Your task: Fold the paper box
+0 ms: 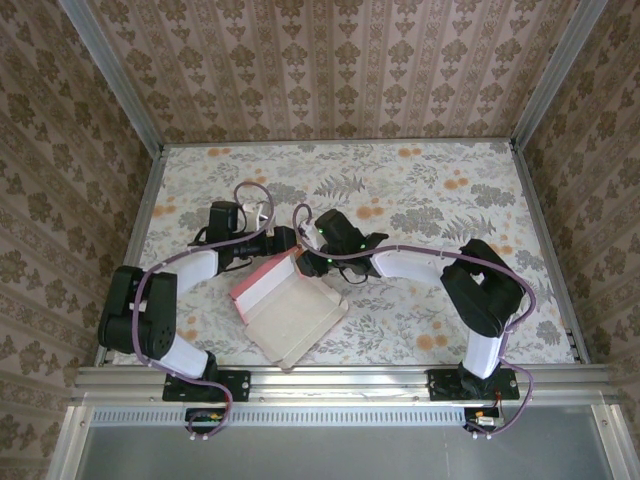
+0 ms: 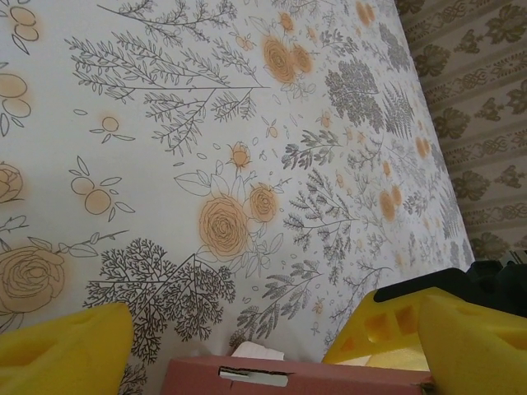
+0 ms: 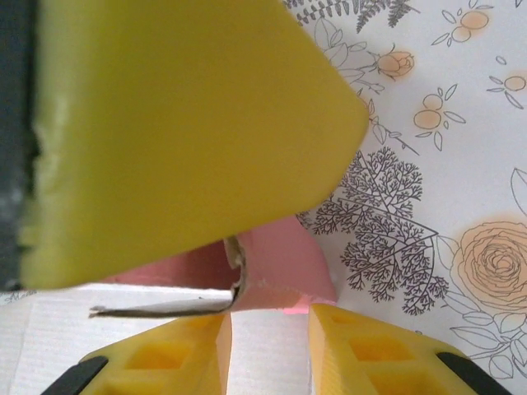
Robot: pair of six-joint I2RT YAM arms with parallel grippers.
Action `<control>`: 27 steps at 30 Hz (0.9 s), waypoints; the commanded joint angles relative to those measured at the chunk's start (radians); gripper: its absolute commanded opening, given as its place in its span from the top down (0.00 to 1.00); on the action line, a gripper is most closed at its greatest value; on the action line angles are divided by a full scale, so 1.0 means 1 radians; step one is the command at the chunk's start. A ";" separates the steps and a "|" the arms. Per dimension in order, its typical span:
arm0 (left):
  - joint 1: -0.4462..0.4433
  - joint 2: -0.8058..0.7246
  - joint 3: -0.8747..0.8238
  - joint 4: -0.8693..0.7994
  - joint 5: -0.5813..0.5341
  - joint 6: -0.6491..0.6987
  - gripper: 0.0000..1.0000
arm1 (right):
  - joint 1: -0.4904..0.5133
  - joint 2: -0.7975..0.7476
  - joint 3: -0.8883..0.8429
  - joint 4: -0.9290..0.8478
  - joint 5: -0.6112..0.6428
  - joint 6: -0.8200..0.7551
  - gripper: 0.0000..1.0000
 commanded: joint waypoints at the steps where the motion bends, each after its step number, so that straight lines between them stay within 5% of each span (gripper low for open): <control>1: 0.016 0.038 0.026 -0.050 0.048 0.009 0.11 | 0.007 0.025 0.029 0.058 0.052 -0.018 0.67; 27: 0.081 0.161 0.123 -0.077 0.200 -0.024 0.15 | 0.037 0.142 0.121 0.120 0.120 -0.036 0.69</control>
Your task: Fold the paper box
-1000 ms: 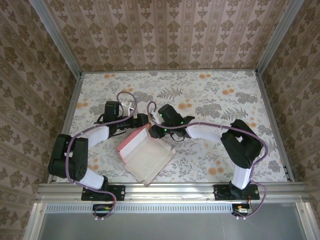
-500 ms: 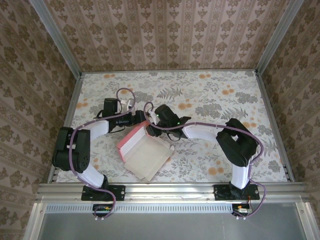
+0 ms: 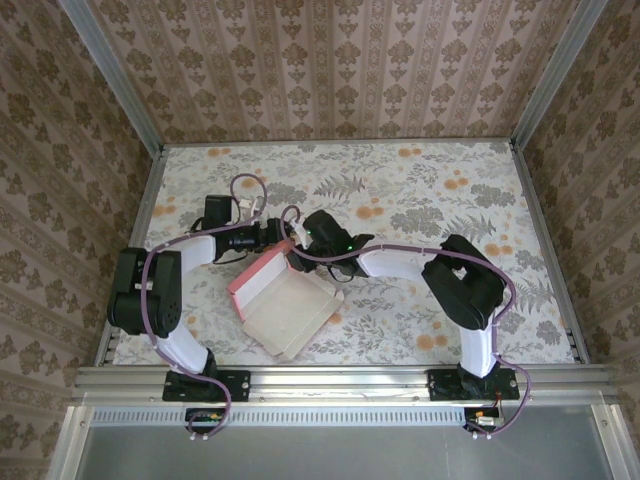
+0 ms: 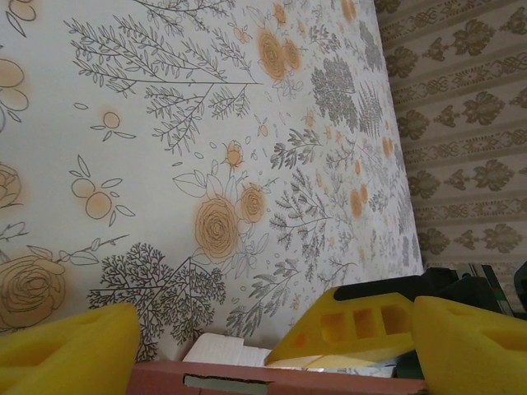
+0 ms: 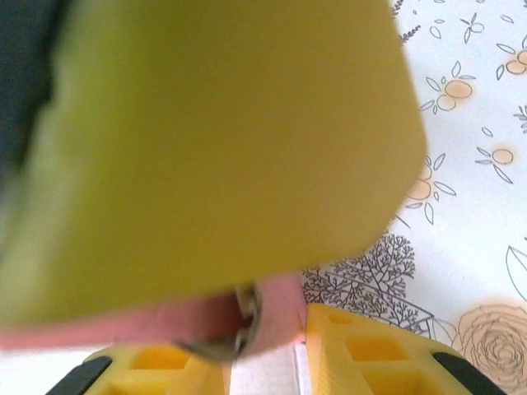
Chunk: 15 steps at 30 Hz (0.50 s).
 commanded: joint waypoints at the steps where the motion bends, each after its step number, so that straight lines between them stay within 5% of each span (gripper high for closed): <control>1: 0.007 0.034 0.024 -0.005 0.038 -0.016 0.16 | 0.005 0.037 0.049 0.025 0.017 -0.028 0.69; 15: 0.018 0.078 0.068 0.000 0.097 -0.038 0.17 | 0.005 0.078 0.090 0.005 0.048 -0.038 0.84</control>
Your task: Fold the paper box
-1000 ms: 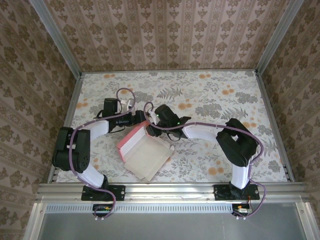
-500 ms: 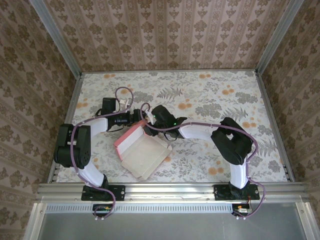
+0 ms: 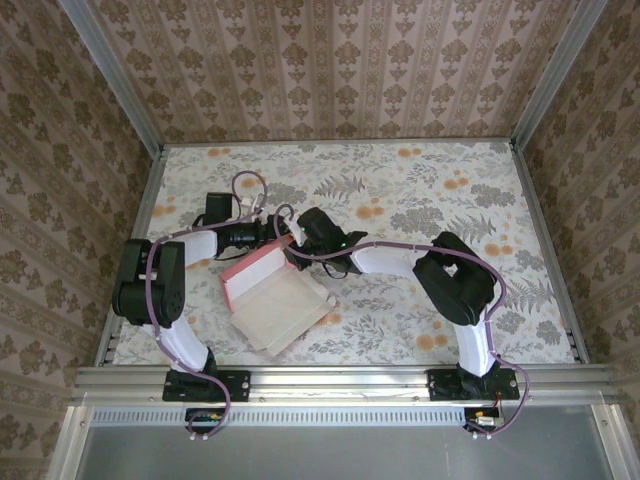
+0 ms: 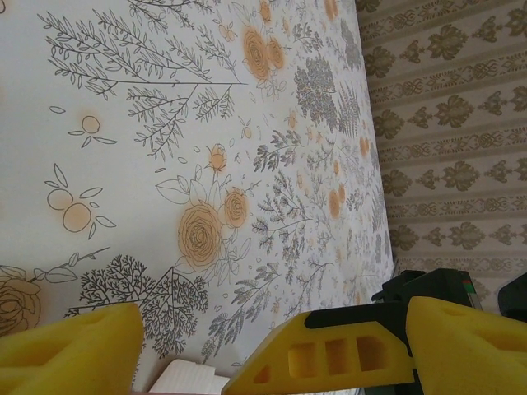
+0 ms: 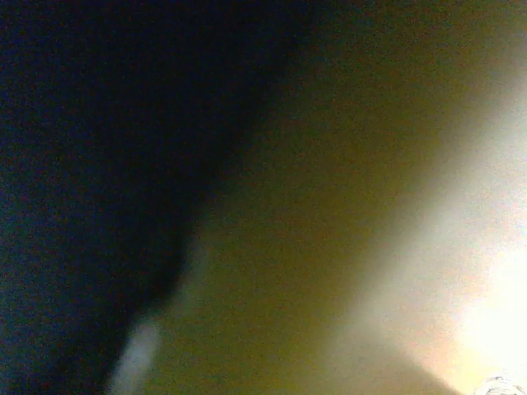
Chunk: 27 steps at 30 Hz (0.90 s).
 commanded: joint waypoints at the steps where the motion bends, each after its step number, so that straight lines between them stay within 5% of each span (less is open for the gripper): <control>1: 0.006 0.012 0.027 -0.016 0.022 0.003 0.17 | 0.006 0.023 0.030 -0.001 0.037 -0.002 0.85; 12: 0.003 -0.004 0.037 -0.062 0.001 0.021 0.17 | 0.032 0.050 0.099 -0.098 0.162 -0.019 0.90; 27: 0.001 -0.128 0.148 -0.373 -0.177 0.191 0.13 | 0.041 -0.147 -0.082 -0.048 0.003 0.074 0.64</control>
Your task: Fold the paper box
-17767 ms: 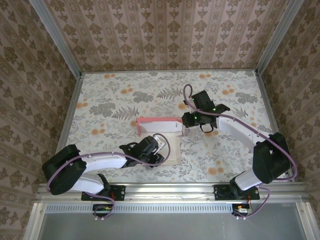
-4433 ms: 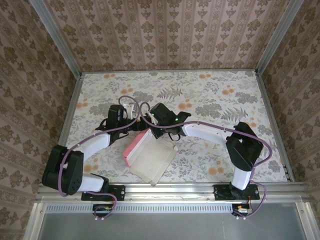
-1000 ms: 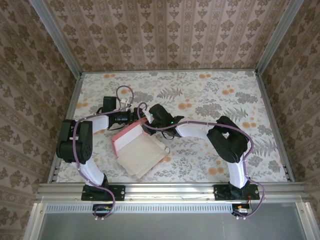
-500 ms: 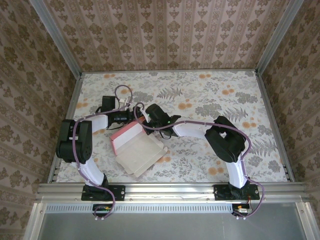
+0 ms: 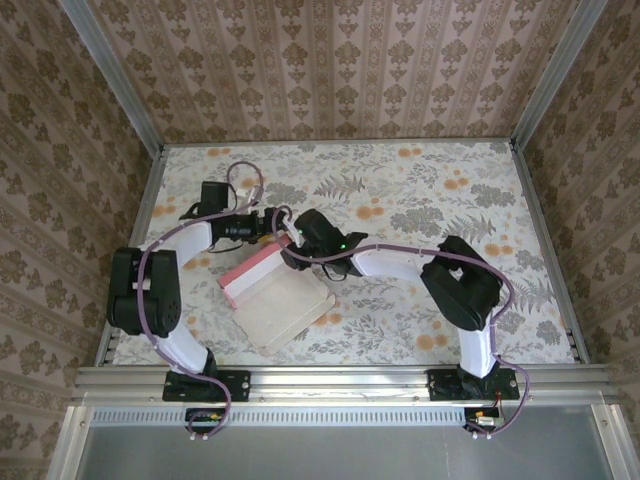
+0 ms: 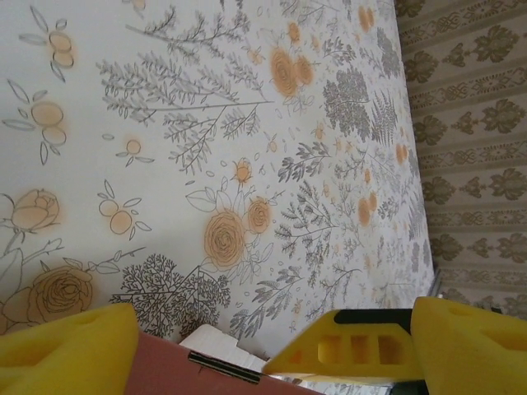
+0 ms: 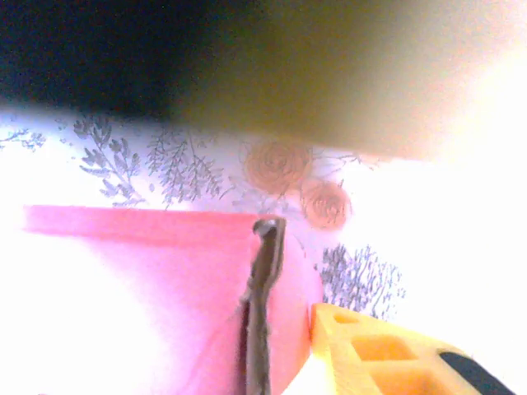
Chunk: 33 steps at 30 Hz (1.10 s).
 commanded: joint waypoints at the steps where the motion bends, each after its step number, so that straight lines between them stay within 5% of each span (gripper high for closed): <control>1: -0.005 -0.049 0.037 -0.116 -0.054 0.074 0.12 | 0.009 -0.097 -0.082 0.023 -0.066 0.048 0.62; 11: -0.069 -0.130 0.157 -0.436 -0.227 0.274 0.08 | 0.009 -0.349 -0.319 0.064 -0.177 0.154 0.41; 18: -0.161 -0.118 0.283 -0.670 -0.414 0.433 0.10 | -0.005 -0.548 -0.455 0.086 -0.200 0.239 0.02; 23: -0.219 -0.049 0.367 -0.781 -0.535 0.500 0.19 | -0.039 -0.678 -0.539 0.099 -0.226 0.306 0.00; 33: -0.286 0.049 0.437 -0.809 -0.569 0.534 0.27 | -0.089 -0.821 -0.635 0.072 -0.215 0.341 0.00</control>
